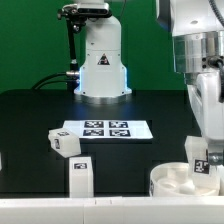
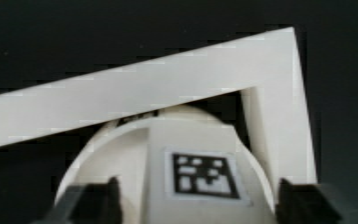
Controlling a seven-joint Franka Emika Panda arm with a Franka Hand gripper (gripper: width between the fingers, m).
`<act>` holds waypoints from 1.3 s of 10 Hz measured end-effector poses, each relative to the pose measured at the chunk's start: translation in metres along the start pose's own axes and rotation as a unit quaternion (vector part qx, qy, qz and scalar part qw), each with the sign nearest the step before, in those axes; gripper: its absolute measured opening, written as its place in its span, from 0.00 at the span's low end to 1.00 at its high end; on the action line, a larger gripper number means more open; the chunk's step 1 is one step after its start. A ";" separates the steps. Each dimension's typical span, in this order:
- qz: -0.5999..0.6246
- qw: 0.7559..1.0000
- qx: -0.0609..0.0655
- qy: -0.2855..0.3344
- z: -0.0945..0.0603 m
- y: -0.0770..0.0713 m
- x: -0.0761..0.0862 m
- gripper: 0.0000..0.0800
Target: Assemble stool
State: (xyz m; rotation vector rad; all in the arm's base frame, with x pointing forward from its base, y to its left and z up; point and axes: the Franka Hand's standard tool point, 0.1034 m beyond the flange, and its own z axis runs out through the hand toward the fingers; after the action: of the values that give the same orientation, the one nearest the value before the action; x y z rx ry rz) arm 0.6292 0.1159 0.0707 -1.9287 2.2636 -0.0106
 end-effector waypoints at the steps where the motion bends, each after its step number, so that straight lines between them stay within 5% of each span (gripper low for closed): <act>1: -0.059 0.998 0.000 -0.001 -0.001 0.000 0.001 0.72; 4: -0.267 0.964 0.009 -0.009 -0.022 -0.006 -0.004 0.81; 8: -0.377 0.926 0.008 -0.008 -0.020 -0.005 -0.003 0.81; 11: -0.528 0.849 -0.002 -0.006 -0.036 -0.001 -0.009 0.81; 13: -0.661 0.750 -0.022 0.003 -0.035 0.002 -0.006 0.81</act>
Offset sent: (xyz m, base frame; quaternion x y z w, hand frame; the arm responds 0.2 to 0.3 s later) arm -0.0155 0.0122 0.0234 -0.0321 -0.0244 -0.3202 0.9465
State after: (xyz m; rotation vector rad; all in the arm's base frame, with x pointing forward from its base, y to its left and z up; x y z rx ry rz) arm 0.6233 0.1186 0.1059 -3.0191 0.4341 -0.1328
